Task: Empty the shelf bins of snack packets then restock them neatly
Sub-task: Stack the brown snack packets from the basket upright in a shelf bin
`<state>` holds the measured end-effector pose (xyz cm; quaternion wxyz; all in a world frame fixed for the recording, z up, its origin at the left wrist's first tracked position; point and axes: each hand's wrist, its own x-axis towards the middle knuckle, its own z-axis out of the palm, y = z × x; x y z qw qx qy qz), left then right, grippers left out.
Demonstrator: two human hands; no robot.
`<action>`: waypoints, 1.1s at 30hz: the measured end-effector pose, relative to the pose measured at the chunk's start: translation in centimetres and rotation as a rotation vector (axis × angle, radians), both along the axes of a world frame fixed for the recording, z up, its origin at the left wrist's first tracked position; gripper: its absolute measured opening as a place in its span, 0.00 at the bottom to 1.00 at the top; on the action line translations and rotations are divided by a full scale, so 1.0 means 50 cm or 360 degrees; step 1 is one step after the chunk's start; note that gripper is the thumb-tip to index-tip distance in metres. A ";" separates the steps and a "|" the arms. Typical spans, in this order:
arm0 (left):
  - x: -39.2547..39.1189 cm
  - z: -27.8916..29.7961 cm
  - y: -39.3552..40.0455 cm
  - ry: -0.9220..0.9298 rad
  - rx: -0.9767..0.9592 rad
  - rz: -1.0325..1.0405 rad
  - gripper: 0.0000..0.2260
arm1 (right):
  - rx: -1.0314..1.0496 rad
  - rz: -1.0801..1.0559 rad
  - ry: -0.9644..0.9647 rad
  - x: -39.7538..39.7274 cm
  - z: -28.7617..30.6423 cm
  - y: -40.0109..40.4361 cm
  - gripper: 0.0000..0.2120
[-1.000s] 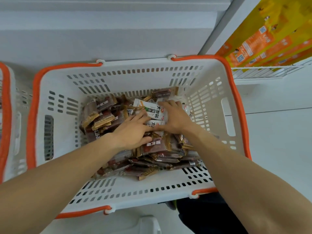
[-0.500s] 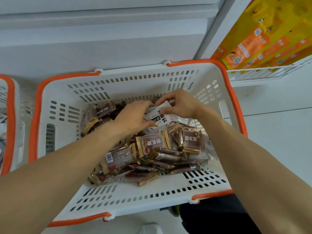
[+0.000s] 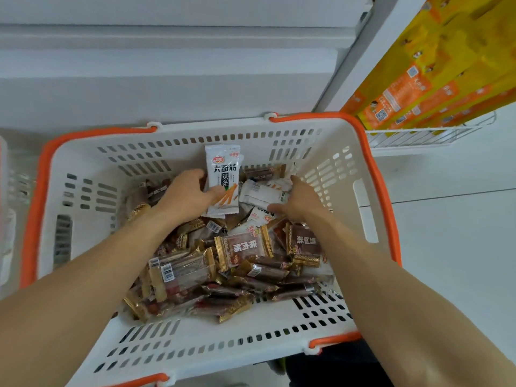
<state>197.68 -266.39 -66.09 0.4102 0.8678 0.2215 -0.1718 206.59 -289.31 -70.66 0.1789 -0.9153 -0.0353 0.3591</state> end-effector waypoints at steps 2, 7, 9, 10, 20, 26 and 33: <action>-0.009 -0.003 0.000 0.0035 -0.0040 0.0054 0.19 | -0.0041 0.0027 -0.0003 0.003 -0.009 0.008 0.47; -0.025 0.000 -0.004 0.0043 -0.0144 0.0210 0.20 | 0.0163 -0.0163 0.0221 0.030 -0.003 -0.002 0.44; -0.032 0.006 -0.007 0.0034 -0.0182 0.0234 0.20 | 0.0230 -0.0132 0.0231 0.030 0.001 0.000 0.37; -0.037 0.006 -0.007 0.0039 -0.0211 0.0247 0.20 | 0.0252 -0.0100 0.0208 0.027 0.004 0.003 0.35; -0.089 0.034 -0.008 -0.0004 -0.0554 0.0706 0.16 | 0.0246 0.0210 -0.0188 0.032 0.173 0.058 0.32; -0.139 0.110 0.012 -0.0162 -0.1057 0.1045 0.07 | 0.0326 0.0349 -0.0239 0.026 0.375 0.085 0.29; -0.227 0.240 0.095 -0.0461 -0.1464 0.1242 0.11 | 0.1392 -0.0210 0.0208 -0.081 0.485 0.187 0.21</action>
